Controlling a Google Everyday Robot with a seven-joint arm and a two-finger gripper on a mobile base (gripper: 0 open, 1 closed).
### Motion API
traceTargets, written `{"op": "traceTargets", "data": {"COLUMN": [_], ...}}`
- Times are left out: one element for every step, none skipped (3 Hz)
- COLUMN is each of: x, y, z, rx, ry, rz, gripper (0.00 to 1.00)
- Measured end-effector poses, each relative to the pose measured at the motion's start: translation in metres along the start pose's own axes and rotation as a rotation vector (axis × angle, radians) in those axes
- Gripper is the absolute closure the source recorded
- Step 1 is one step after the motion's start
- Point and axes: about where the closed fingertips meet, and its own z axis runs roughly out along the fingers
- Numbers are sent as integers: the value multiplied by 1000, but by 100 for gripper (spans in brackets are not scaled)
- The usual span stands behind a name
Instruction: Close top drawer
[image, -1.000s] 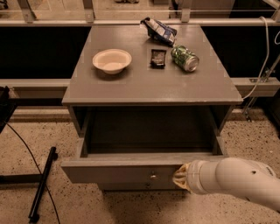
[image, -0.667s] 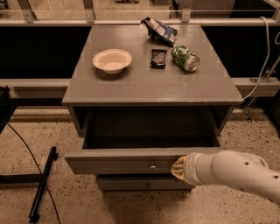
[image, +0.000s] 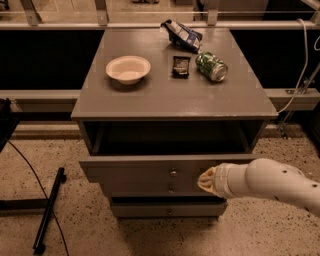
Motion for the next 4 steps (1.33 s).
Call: {"op": "traceTargets", "data": {"x": [-3,-5,-5,-35], "y": [-22,-45,-45,-42], "z": [7,23,23,13], "rx": [-1,-33,-33,-43], "ry": [-29,-85,-85,-219], "rz": [-7,-8,-8,-61], "gripper": [100,100,100,100]}}
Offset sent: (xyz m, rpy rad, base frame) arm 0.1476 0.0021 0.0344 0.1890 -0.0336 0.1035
